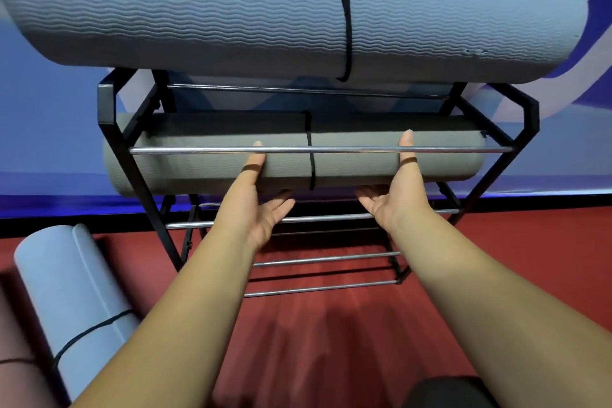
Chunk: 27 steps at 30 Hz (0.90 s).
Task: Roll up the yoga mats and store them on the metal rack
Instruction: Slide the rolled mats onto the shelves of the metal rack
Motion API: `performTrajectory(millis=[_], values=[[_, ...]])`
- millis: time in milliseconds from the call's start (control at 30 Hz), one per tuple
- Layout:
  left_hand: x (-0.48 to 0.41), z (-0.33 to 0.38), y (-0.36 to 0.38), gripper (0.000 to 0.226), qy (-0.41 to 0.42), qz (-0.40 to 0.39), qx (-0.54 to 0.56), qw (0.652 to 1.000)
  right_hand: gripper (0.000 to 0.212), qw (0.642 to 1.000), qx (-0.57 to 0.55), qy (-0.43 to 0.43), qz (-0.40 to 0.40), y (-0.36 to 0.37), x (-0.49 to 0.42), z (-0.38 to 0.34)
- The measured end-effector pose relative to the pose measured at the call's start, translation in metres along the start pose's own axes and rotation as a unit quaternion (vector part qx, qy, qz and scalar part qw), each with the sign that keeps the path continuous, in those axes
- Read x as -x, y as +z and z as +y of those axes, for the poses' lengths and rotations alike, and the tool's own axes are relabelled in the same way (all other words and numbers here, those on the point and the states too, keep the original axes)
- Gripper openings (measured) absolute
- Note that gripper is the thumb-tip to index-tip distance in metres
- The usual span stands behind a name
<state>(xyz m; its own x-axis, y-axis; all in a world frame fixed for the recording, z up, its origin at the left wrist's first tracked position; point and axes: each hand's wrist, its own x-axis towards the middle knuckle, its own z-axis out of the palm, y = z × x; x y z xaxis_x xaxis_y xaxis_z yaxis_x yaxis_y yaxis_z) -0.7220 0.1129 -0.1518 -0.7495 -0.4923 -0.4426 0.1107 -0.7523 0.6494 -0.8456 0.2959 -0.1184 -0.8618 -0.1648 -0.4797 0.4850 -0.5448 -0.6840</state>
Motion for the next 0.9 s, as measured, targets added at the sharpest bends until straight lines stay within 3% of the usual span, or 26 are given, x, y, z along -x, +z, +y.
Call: performTrajectory(millis=[67,133,267,433,633,800,900], values=[[-0.002,0.006,0.003,0.099,0.003,0.016,-0.049,0.999,0.103,1.000,-0.001,0.012,-0.008,0.003,-0.001,0.001],[-0.002,0.008,0.002,0.104,0.002,0.007,-0.063,0.998,0.102,0.999,-0.013,0.030,-0.023,0.003,-0.003,0.003],[0.002,0.004,-0.017,0.077,-0.002,-0.029,0.062,0.998,0.100,0.991,-0.082,0.073,-0.076,-0.002,-0.004,0.012],[0.013,0.010,-0.034,0.056,0.052,-0.007,0.175,0.983,0.107,0.993,-0.095,0.060,-0.048,0.002,-0.002,0.020],[0.014,0.030,-0.036,0.043,0.070,0.040,0.115,0.990,0.107,0.998,-0.054,0.019,-0.011,0.009,0.001,0.021],[0.012,0.039,-0.034,0.057,0.062,0.060,0.035,0.996,0.118,0.999,-0.035,0.028,-0.008,0.011,-0.003,0.021],[0.011,0.036,-0.040,0.064,0.059,0.030,0.073,0.995,0.118,0.998,-0.046,0.036,-0.013,0.007,-0.007,0.017]])
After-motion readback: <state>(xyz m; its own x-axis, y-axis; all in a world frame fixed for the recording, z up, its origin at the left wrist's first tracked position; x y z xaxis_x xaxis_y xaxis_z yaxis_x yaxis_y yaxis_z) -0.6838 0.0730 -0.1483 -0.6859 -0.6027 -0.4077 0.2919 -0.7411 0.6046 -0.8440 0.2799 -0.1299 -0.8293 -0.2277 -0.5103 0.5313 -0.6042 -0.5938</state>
